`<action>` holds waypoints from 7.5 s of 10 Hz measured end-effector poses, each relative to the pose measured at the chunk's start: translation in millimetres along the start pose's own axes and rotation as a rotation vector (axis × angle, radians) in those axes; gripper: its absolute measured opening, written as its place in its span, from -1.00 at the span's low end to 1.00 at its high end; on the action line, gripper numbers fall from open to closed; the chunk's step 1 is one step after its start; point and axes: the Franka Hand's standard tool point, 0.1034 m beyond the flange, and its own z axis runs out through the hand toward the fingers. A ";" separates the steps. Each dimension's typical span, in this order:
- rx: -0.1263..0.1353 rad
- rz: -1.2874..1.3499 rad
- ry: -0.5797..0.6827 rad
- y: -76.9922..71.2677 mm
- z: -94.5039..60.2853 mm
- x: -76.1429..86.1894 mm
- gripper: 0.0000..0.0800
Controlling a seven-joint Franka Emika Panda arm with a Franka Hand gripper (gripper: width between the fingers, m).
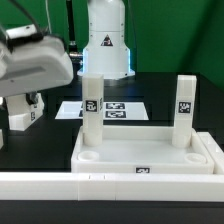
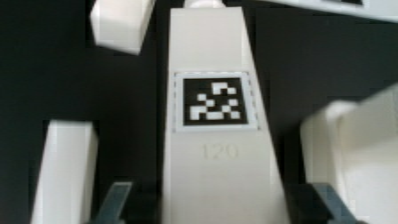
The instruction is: Assemble desk
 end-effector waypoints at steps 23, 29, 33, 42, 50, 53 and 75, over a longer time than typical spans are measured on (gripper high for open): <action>-0.147 0.142 0.973 -121.2 -75.0 22.1 -0.27; -0.088 0.136 0.996 -225.6 -48.1 33.3 -0.27; -0.111 0.126 1.056 -216.9 -53.4 34.7 -0.27; -0.140 0.088 1.111 -241.6 -19.3 40.6 -0.27; -0.146 0.036 1.092 -274.3 -8.3 49.5 -0.27; -0.151 0.025 1.108 -279.0 -8.6 52.7 -0.27; -0.190 0.018 1.155 -259.3 -4.0 61.5 0.60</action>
Offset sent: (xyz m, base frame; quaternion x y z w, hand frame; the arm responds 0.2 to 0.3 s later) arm 0.0000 0.0000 0.0000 0.0000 0.1938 0.0000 0.9810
